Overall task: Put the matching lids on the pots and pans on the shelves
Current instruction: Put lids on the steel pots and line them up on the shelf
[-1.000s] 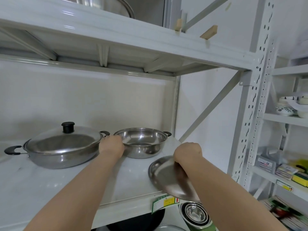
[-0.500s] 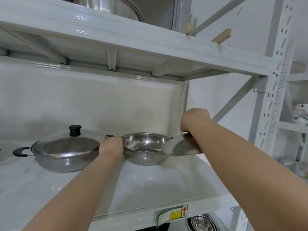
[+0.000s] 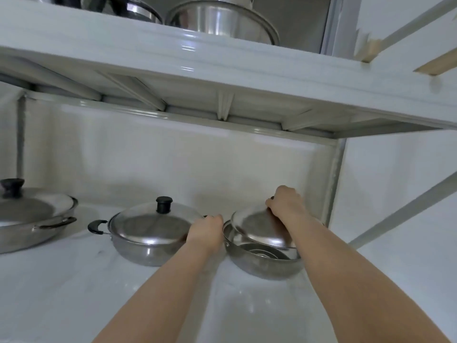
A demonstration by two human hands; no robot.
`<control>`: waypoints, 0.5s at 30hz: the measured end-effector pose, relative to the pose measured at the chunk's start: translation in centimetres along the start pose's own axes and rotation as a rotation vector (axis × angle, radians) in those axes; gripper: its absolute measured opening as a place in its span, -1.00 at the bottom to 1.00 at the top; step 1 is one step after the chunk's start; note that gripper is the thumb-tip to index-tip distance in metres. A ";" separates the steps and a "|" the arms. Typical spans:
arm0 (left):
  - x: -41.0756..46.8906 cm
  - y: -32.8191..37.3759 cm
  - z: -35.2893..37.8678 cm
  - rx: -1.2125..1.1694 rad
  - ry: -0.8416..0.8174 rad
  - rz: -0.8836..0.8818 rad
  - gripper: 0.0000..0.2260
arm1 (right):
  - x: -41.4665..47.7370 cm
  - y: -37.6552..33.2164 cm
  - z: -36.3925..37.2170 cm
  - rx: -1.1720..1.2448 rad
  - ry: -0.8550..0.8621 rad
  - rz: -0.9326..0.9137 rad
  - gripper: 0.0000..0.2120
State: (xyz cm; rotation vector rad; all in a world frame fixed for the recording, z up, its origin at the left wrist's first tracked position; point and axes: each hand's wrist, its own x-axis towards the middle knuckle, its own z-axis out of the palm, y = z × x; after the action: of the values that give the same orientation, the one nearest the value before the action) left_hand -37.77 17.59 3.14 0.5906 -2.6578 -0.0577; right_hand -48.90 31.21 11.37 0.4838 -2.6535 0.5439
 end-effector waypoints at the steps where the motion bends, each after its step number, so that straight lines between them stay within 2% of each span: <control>1: 0.1 0.0 0.0 0.008 0.004 0.000 -0.76 | 0.4 -0.2 1.1 -0.024 -0.017 0.015 -0.72; 8: 0.4 0.4 -0.1 0.060 0.010 0.006 -0.74 | 1.2 -0.7 6.0 -0.046 -0.070 0.041 -0.64; 15: 0.4 0.3 -0.1 0.064 0.000 0.019 -0.74 | 1.2 0.4 6.7 -0.072 -0.073 0.037 -0.63</control>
State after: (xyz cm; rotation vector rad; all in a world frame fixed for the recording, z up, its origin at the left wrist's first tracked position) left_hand -38.22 17.68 3.42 0.5861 -2.6735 0.0329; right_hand -52.15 28.34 6.09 0.4420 -2.7458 0.4480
